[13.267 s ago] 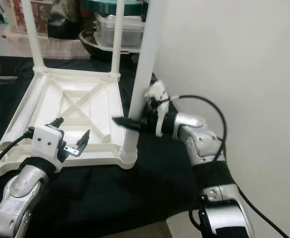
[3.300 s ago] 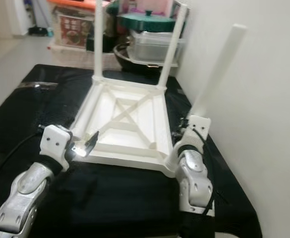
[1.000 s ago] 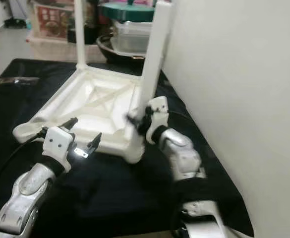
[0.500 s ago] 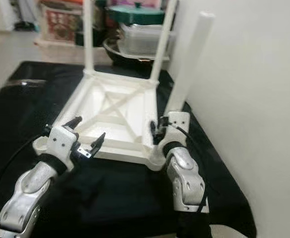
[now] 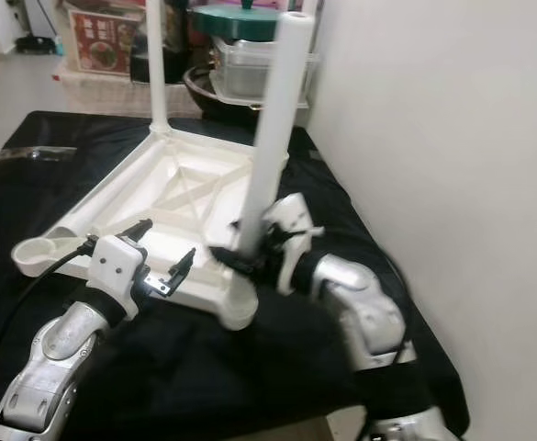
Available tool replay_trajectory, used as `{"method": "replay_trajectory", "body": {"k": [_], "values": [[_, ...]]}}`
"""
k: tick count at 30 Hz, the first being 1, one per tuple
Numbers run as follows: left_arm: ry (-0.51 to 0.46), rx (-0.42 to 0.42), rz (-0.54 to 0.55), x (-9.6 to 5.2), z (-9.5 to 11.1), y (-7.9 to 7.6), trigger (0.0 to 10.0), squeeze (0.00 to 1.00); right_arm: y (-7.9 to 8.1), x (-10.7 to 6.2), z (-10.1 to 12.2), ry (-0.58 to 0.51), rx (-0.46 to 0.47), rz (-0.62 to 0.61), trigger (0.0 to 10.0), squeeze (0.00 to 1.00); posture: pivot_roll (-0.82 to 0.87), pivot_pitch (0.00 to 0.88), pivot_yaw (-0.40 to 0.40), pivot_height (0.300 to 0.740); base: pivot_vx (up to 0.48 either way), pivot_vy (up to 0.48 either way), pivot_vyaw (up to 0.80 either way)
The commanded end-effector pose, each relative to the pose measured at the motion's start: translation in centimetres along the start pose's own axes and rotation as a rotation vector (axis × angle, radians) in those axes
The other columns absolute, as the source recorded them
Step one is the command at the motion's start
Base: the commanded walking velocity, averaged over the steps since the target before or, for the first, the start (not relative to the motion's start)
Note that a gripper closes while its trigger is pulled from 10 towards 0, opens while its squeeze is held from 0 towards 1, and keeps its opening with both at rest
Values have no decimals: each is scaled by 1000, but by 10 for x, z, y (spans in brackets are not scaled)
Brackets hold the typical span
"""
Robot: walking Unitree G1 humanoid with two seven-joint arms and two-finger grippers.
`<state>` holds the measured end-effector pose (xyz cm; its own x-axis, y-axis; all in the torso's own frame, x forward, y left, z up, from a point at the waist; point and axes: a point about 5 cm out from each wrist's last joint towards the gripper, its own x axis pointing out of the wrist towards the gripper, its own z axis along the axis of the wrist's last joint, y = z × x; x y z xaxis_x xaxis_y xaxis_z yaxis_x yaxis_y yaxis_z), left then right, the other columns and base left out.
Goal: Building children table
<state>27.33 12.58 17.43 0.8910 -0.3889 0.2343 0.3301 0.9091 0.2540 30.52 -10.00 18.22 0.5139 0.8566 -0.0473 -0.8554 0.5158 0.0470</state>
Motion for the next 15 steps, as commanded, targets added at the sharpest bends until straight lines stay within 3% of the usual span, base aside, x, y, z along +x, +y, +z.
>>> {"method": "replay_trajectory", "body": {"k": [1, 3, 4, 5, 6, 7, 8, 10, 14, 15], "values": [[-6, 10, 8, -2, 1, 0, 10000, 0, -5, 5, -14, 58, 22, -76, 0, 0, 122, 0, -162, 740, 0, 0, 0], [2, 14, 13, -5, 0, 1, 10000, 0, -25, 8, -26, 79, 116, -341, 0, 0, 122, 0, -162, 740, 0, 0, 0], [2, 14, 13, -5, 0, 1, 10000, 0, -25, 8, -26, 79, 116, -341, 0, 0, 122, 0, -162, 740, 0, 0, 0], [6, 15, 12, -6, -1, 1, 10000, 0, -38, 3, -32, 114, 149, -517, 0, 0, 122, 0, -161, 740, 0, 0, 0], [6, 15, 12, -6, -1, 1, 10000, 0, -38, 3, -32, 114, 149, -517, 0, 0, 122, 0, -161, 740, 0, 0, 0], [7, 11, 7, -6, -1, -1, 10000, 0, -68, -41, -54, 207, 230, -1084, 0, 0, 106, 0, -150, 740, 0, 0, 0], [7, 11, 7, -6, -1, -1, 10000, 0, -68, -41, -54, 207, 230, -1084, 0, 0, 106, 0, -150, 740, 0, 0, 0], [5, 8, 2, -5, -1, -3, 10000, 0, -69, -79, -66, 266, 245, -1404, 0, 0, 101, 0, -145, 740, 0, 0, 0], [3, 6, -2, -3, -1, -3, 10000, 0, -59, -91, -66, 263, 228, -1420, 0, 0, 84, 0, -130, 740, 0, 0, 0], [2, 3, -8, -2, -1, -4, 10000, 0, -51, -84, -64, 251, 260, -1348, 8667, 0, 74, 0, -124, 740, 0, 0, 0]]}}
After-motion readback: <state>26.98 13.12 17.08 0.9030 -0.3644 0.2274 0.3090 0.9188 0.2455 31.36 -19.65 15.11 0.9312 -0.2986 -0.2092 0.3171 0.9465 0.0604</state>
